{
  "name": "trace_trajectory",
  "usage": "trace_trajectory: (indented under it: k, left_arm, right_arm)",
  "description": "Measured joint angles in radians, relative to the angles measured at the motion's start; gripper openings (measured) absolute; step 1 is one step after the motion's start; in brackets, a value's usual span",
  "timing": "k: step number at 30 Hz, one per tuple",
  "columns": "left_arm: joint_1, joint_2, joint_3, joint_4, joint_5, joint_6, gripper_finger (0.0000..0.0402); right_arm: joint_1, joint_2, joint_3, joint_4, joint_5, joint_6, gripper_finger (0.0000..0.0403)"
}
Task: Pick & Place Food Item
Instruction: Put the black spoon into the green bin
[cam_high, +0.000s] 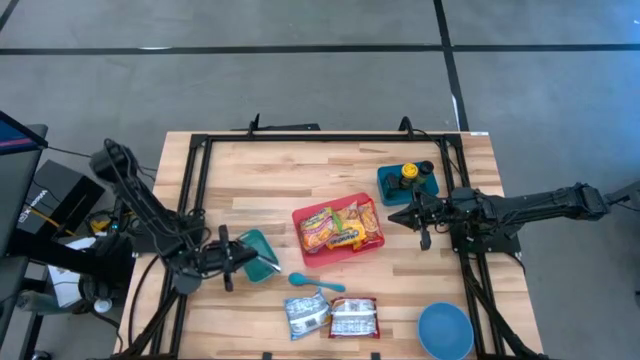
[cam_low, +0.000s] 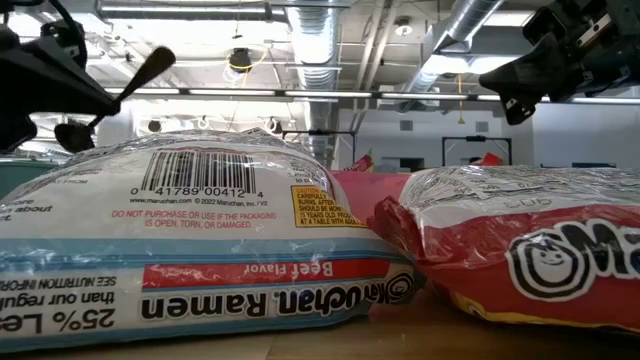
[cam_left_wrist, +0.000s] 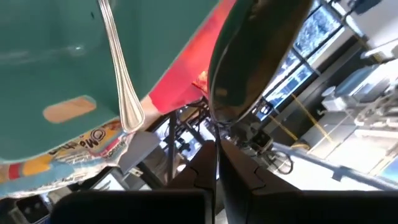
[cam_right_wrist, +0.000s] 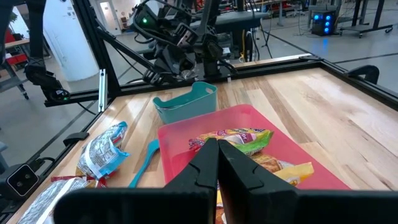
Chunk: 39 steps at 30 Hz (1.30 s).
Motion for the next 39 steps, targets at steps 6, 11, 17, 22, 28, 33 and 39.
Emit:
trace_trajectory:
  k: [6,11,17,22,28,33,39]
  left_arm:
    - [0.003,0.058,0.0,0.011,0.0,-0.187,0.0]
    - [0.018,0.09,0.0,0.011,-0.003,-0.19,0.0]
    - [0.046,0.103,0.0,0.01,-0.002,-0.191,0.0]
    - [0.06,0.103,0.0,-0.032,0.04,-0.192,0.0]
    - [0.06,0.103,0.0,-0.039,0.086,-0.189,0.0]
    - [0.068,0.103,0.0,-0.063,0.143,-0.19,0.0]
    - [0.069,0.103,0.0,-0.092,0.194,-0.187,0.0]
  right_arm:
    - [0.0,0.0,0.0,0.0,0.0,0.0,0.0001]
    - [0.0,0.0,0.0,0.0,0.0,0.0,0.0001]
    - [0.0,0.0,0.0,0.0,0.0,0.0,0.0001]
    - [0.0,0.0,0.0,0.0,0.0,0.0,0.0001]
    - [0.0,0.0,0.0,0.0,0.0,0.0,0.0001]
    - [0.0,0.0,0.0,0.0,0.0,0.0,0.0001]
    - [0.0,0.0,0.0,0.0,0.0,0.0,0.0001]
